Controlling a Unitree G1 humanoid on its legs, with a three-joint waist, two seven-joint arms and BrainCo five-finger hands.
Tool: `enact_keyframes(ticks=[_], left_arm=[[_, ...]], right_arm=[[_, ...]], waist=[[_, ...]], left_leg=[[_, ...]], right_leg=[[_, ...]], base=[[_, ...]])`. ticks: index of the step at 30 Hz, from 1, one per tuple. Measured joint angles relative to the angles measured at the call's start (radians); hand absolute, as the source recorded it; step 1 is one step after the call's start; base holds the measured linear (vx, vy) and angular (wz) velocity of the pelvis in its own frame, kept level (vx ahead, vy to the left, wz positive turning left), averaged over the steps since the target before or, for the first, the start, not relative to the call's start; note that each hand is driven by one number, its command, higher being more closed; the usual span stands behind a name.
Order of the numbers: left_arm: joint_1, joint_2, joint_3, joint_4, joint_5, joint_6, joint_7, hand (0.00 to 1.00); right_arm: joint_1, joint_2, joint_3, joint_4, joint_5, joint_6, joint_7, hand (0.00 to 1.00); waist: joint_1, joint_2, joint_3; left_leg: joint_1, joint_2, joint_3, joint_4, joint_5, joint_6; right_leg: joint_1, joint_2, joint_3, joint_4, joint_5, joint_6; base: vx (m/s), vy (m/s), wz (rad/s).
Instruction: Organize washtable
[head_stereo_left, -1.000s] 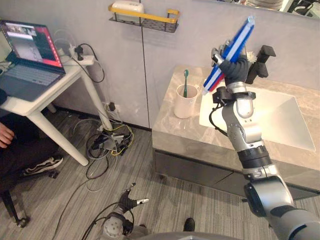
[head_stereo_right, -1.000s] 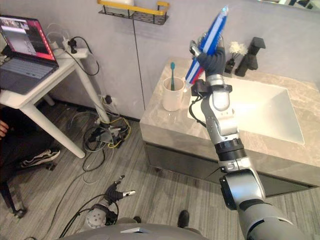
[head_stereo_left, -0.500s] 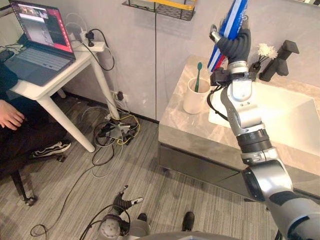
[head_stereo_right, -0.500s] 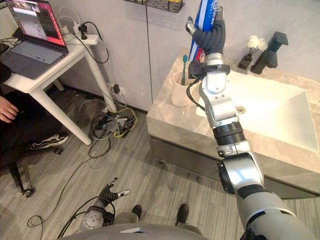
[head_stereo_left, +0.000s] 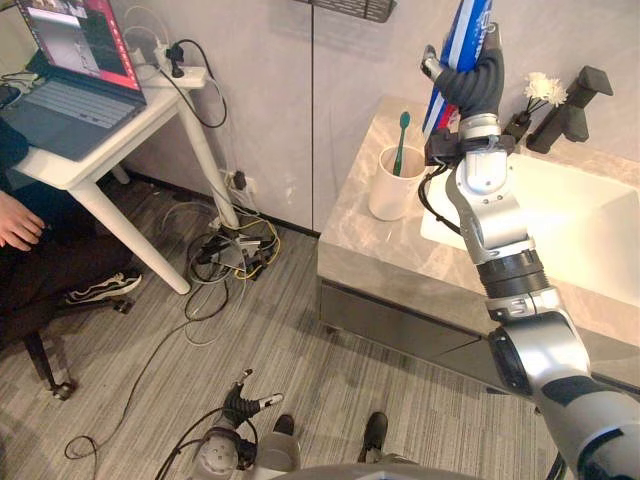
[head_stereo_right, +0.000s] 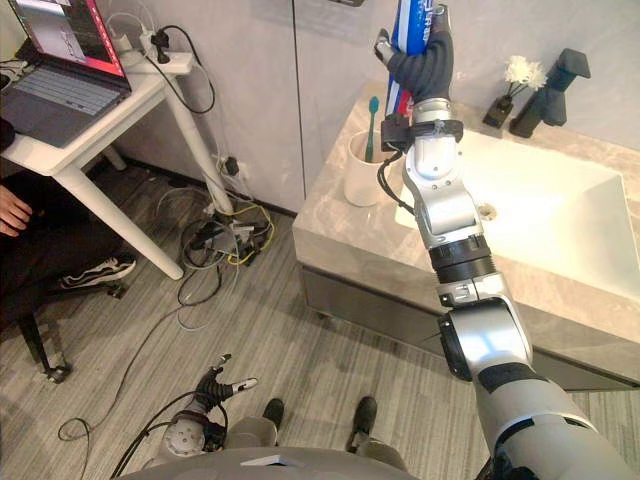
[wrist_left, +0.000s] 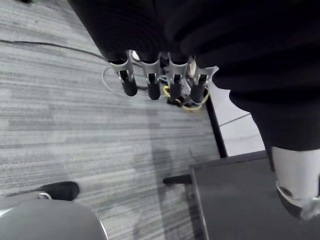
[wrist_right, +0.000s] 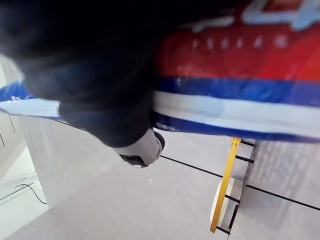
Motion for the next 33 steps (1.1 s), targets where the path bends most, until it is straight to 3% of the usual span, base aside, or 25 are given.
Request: enact_keyframes(ticks=[24, 33], left_arm=[[0.001, -0.001, -0.001, 0.003, 0.0, 0.0, -0.002, 0.0], [0.001, 0.0, 0.0, 0.013, 0.0, 0.0, 0.0, 0.0]], right_arm=[[0.099, 0.036, 0.0, 0.0, 0.01, -0.002, 0.02, 1.0], [0.12, 0.04, -0.003, -0.011, 0.01, -0.023, 0.019, 1.0]], waist=[[-0.001, 0.0, 0.0], [-0.001, 0.0, 0.0]], left_leg=[[-0.004, 0.001, 0.005, 0.001, 0.001, -0.001], [-0.005, 0.001, 0.004, -0.004, 0.001, -0.001]], right_leg=[[-0.004, 0.001, 0.008, -0.002, 0.005, -0.006], [-0.004, 0.001, 0.008, -0.002, 0.004, -0.006]], base=[[0.0, 0.0, 0.0], [0.0, 0.0, 0.0]])
